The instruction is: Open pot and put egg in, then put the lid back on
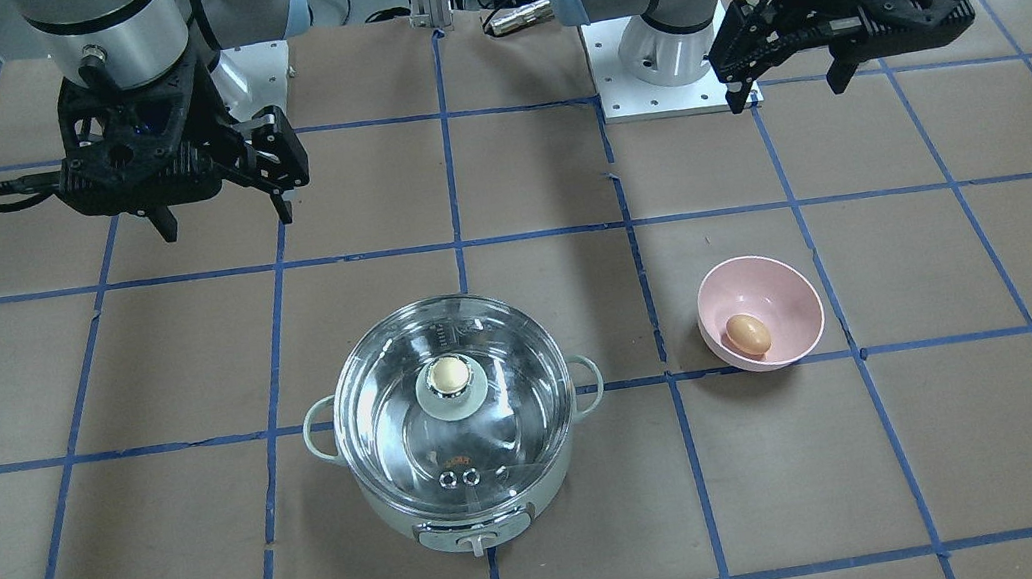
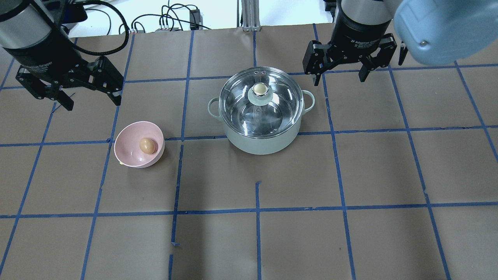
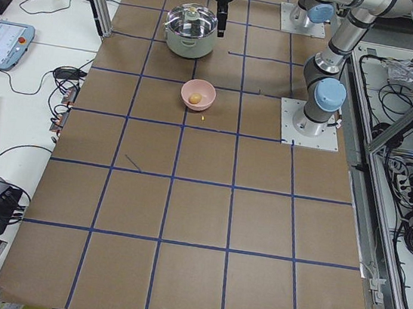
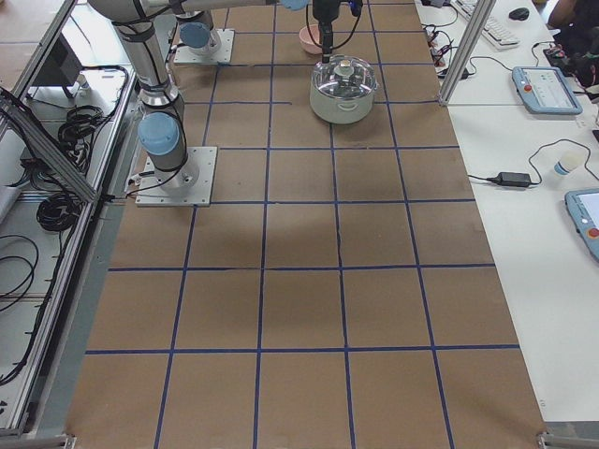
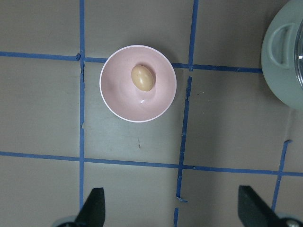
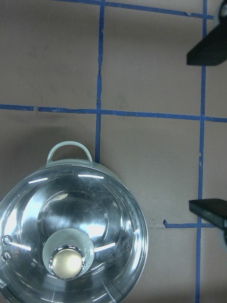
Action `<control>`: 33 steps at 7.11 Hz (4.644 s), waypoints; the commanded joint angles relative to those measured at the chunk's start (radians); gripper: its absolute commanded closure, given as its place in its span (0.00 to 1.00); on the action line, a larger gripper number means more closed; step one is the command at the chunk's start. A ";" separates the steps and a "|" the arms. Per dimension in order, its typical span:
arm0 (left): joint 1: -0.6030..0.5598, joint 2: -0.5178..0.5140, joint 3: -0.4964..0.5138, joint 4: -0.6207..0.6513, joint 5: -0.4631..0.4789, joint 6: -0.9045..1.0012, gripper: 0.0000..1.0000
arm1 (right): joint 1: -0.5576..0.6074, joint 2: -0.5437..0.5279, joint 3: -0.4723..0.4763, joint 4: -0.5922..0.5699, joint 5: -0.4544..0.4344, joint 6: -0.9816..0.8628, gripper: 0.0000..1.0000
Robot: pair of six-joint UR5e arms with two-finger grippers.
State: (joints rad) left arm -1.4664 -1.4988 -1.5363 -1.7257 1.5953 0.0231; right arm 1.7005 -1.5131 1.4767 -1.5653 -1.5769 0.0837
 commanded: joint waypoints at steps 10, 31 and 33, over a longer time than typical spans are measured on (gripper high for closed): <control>0.110 -0.047 -0.249 0.305 0.000 0.166 0.00 | 0.186 0.345 -0.191 -0.189 0.023 0.193 0.07; 0.083 -0.258 -0.512 0.942 0.015 -0.703 0.00 | -0.190 -0.087 0.065 0.010 0.035 -0.130 0.98; 0.083 -0.258 -0.510 0.946 0.009 -0.698 0.00 | -0.188 -0.091 0.068 0.014 0.034 -0.151 0.97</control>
State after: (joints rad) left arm -1.3842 -1.7560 -2.0464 -0.7817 1.6071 -0.6781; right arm 1.5142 -1.5973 1.5379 -1.5528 -1.5422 -0.0488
